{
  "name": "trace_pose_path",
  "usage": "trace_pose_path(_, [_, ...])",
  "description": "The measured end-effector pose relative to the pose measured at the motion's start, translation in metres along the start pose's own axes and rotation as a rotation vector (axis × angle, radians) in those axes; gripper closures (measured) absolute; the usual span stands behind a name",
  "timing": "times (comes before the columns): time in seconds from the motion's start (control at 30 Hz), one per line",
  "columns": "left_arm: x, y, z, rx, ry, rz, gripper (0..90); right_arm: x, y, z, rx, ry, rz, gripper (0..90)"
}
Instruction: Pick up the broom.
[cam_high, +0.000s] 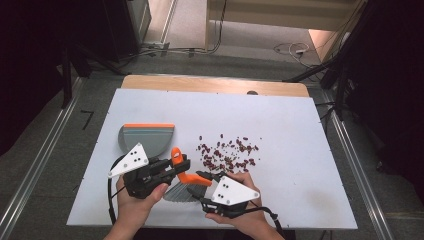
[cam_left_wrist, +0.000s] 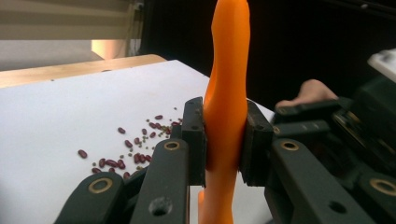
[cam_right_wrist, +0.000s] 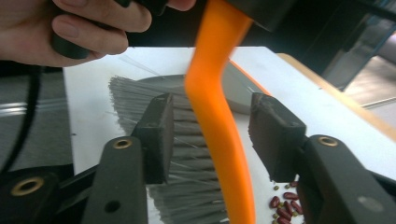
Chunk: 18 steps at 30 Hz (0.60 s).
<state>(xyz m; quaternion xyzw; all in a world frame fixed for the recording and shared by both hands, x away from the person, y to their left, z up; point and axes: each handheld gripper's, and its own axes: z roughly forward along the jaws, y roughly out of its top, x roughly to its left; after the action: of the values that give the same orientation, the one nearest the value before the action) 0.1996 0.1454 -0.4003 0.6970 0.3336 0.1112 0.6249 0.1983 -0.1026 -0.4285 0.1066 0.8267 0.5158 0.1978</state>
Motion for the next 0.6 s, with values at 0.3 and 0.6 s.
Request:
trace_pose_path(0.3, [0.001,0.003,-0.003,0.007,-0.138,0.052,76.8,-0.048,-0.013,-0.009,0.009,0.366,0.201,47.3])
trace_pose_path(0.6, [-0.006,0.001,0.0,-0.011,-0.302,0.114,76.7,-0.049,-0.024,0.002,0.076,0.551,0.242,46.7])
